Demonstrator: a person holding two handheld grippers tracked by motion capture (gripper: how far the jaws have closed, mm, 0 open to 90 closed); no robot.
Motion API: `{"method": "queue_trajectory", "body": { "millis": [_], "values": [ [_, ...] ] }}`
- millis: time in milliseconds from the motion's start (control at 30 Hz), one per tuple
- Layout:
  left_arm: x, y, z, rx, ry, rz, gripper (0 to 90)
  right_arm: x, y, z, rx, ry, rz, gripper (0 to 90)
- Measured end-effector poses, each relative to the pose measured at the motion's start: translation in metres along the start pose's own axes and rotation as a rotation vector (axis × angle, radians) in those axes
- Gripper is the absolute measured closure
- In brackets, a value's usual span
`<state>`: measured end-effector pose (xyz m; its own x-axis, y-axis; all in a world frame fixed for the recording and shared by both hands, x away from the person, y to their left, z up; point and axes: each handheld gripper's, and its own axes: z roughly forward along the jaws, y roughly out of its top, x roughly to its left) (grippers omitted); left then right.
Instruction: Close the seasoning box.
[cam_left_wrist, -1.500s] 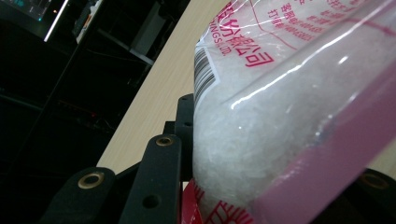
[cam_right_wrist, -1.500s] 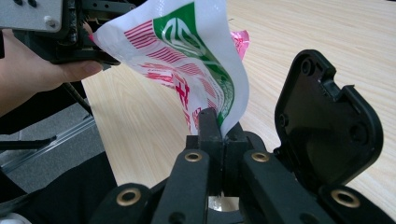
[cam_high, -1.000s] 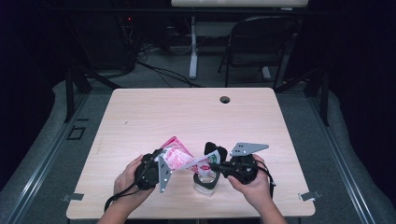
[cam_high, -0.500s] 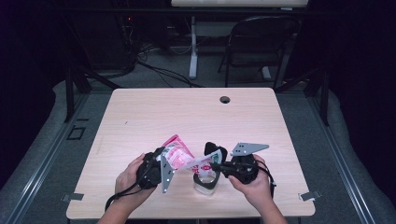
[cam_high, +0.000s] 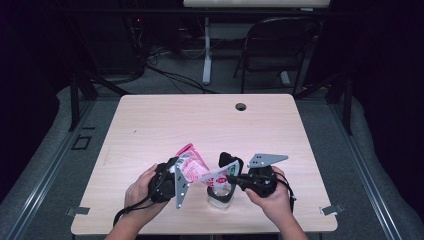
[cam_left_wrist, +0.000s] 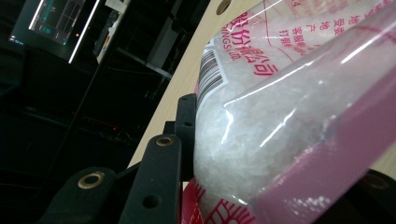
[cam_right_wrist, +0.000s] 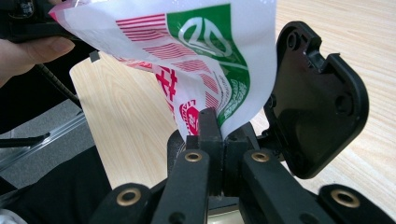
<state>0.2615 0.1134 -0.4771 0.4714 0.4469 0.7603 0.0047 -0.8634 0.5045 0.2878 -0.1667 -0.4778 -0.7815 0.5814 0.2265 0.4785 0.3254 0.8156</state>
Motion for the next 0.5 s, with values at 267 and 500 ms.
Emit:
{"method": "queue_trajectory", "body": {
  "millis": [267, 500],
  "values": [
    [-0.0006, 0.0018, 0.0003, -0.002, 0.003, 0.003, 75.7, -0.0005, -0.0015, 0.001, -0.001, -0.005, 0.01, 90.0],
    [-0.0009, 0.0023, 0.0001, -0.006, 0.009, 0.01, 75.6, -0.0017, -0.0021, 0.0013, 0.005, -0.004, 0.008, 90.0]
  ]
}}
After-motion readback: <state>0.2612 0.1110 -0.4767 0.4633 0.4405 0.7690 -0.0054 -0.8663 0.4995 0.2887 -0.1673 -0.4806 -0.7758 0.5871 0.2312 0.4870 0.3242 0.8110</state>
